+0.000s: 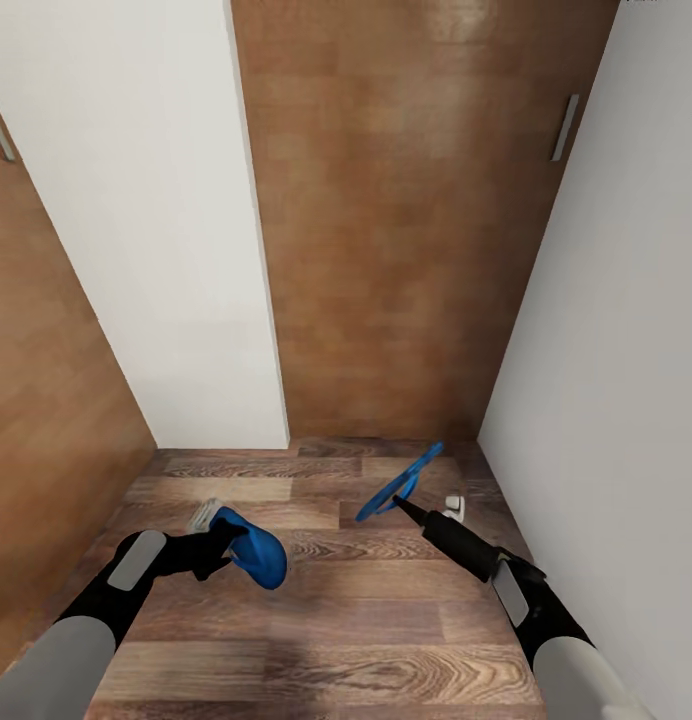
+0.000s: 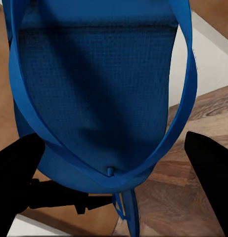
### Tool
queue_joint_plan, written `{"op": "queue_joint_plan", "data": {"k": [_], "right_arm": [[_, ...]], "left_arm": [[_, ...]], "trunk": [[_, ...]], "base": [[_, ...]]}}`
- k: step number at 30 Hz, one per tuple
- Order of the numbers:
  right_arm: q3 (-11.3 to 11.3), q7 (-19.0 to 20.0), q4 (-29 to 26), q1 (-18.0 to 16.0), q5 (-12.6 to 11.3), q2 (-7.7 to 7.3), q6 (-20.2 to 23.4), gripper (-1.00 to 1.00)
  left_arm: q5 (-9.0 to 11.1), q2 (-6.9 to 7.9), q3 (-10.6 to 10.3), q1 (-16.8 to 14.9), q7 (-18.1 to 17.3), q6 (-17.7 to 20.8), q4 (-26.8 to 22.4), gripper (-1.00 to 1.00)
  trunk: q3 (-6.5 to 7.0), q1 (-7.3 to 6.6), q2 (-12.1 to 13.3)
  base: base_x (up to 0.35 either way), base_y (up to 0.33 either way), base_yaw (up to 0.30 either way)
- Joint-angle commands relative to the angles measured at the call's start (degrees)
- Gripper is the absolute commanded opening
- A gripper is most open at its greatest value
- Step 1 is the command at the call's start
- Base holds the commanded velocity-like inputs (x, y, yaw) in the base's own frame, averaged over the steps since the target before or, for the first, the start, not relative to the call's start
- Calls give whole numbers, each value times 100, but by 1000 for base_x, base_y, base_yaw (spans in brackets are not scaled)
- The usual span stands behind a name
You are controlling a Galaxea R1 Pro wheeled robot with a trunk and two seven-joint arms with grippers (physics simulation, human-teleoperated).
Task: In the bedroom, move the book from the bed onto either nightstand, and place the two sandals side by side next to the bed.
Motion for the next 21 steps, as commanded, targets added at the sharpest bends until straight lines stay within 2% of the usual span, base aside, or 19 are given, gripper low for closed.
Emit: {"op": "queue_joint_plan", "data": {"k": [1, 10, 21], "right_arm": [[-31, 23, -2, -5, -6, 1, 65, -100], [-39, 19, -2, -5, -19, -19, 61, -100], [-46, 23, 79, -5, -36, -27, 73, -100]], "left_arm": [[73, -1, 14, -1, 54, 25, -8, -100], [73, -1, 14, -2, 54, 25, -10, -100], [73, -10, 14, -1, 54, 25, -8, -100]], "trunk": [[-5, -4, -2], [-5, -4, -2], [-5, -4, -2]], "base": [[-218, 151, 0], [-191, 110, 0], [-33, 11, 0]]}}
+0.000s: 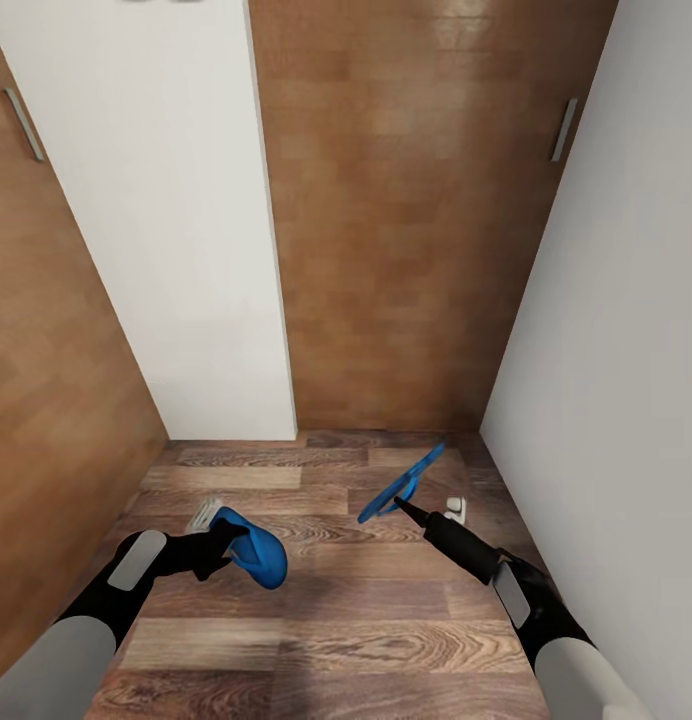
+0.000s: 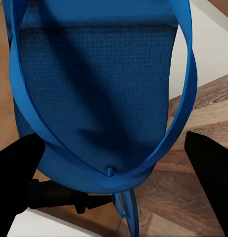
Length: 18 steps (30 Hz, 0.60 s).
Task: In the bedroom, move the book from the bed onto either nightstand, and place the two sandals side by side next to the bed.
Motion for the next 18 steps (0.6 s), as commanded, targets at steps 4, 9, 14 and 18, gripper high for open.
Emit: {"op": "queue_joint_plan", "data": {"k": [4, 9, 14, 18], "right_arm": [[-31, 30, 43, -4, -11, 4, 57, -100], [-26, 35, 62, -4, -13, -2, 55, -100], [-24, 45, 66, -4, -14, -5, 48, -100], [-24, 40, 67, -4, -21, -5, 46, -100]], "left_arm": [[62, -2, 14, -1, 55, 27, -8, -100], [62, -2, 14, -3, 55, 27, -8, -100], [62, -2, 14, -5, 55, 27, -8, -100], [62, -2, 14, -2, 55, 27, -8, -100]], "trunk": [[-5, -2, -2], [-5, -2, -2], [-5, -2, -2], [-5, -2, -2]], "base": [[-70, 61, 0], [-127, 102, 0], [-198, 125, -5], [-240, 145, -95]]}}
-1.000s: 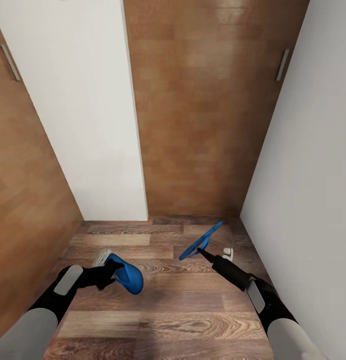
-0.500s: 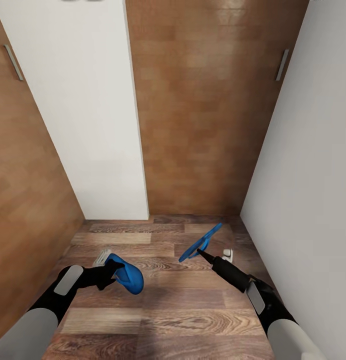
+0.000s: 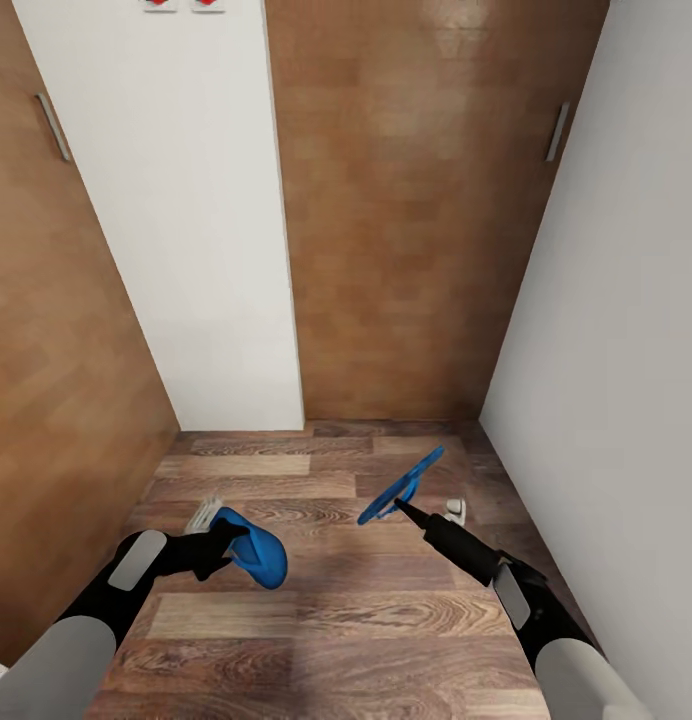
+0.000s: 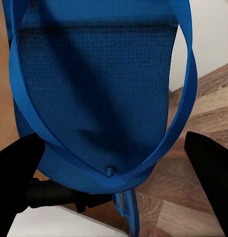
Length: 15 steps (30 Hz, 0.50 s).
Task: In the bedroom, move the book from the bed onto either nightstand, and place the two sandals side by side next to the bed.
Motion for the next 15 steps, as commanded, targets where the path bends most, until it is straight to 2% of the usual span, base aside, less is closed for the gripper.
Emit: {"op": "queue_joint_plan", "data": {"k": [1, 8, 15], "right_arm": [[-32, 25, -2, -5, -1, 7, 60, -100], [-31, 15, -1, -5, -2, 7, 51, -100], [-31, 14, -1, -5, 1, 9, 53, -100]], "left_arm": [[66, -1, 13, -2, 55, 26, -8, -100], [66, -1, 13, 1, 55, 26, -8, -100], [66, -1, 13, 1, 55, 26, -8, -100]], "trunk": [[-5, -4, -2], [-5, -4, -2], [-5, -4, -2]], "base": [[-247, 157, -143], [-228, 134, -184], [-70, 29, -188]]}}
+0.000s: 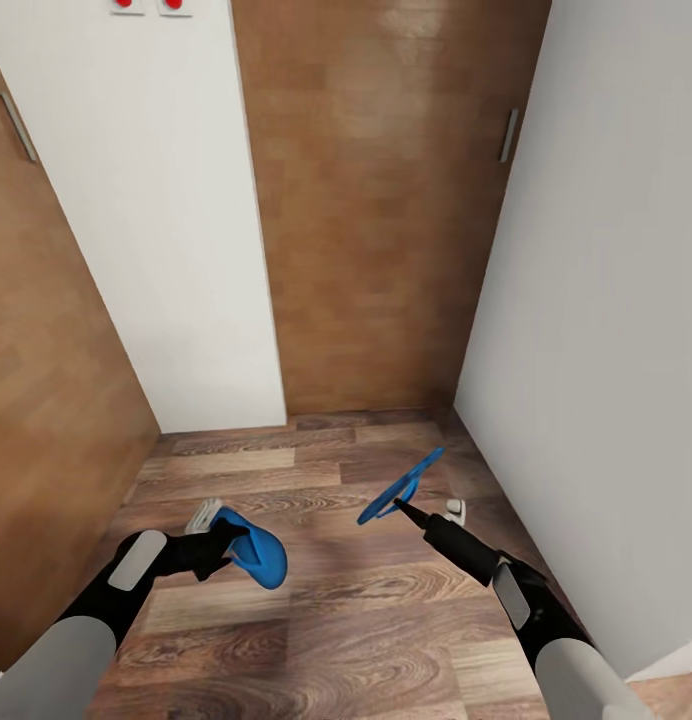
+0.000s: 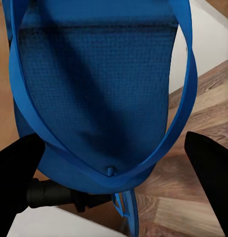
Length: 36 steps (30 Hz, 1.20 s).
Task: In the bedroom, move the book from the bed onto either nightstand, and place the two sandals side by side next to the bed.
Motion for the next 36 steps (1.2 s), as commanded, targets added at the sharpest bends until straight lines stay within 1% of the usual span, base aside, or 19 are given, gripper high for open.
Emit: {"op": "queue_joint_plan", "data": {"k": [1, 9, 15, 22, 36], "right_arm": [[-30, 23, 0, -5, -4, 8, 58, -100], [-30, 23, 0, -5, -2, 6, 59, -100], [-30, 23, 0, -5, 1, 12, 49, -100], [-35, 23, 0, -5, 2, 7, 48, -100], [-38, 15, 0, -5, 2, 4, 58, -100]], "left_arm": [[64, -1, 15, -1, 55, 28, -10, -100], [64, -14, 15, -3, 55, 20, -10, -100], [64, -18, 15, -1, 55, 19, -10, -100], [59, -19, 15, 0, 55, 19, -10, -100], [55, -19, 15, 0, 55, 19, -1, -100]], "trunk": [[-5, -1, -2], [-5, -1, -2], [-5, -1, -2], [-5, -1, -2], [-5, -1, -2]], "base": [[-15, 6, -163], [-34, 7, -164], [-189, 97, -178], [-190, 24, -180], [-44, 1, -189]]}}
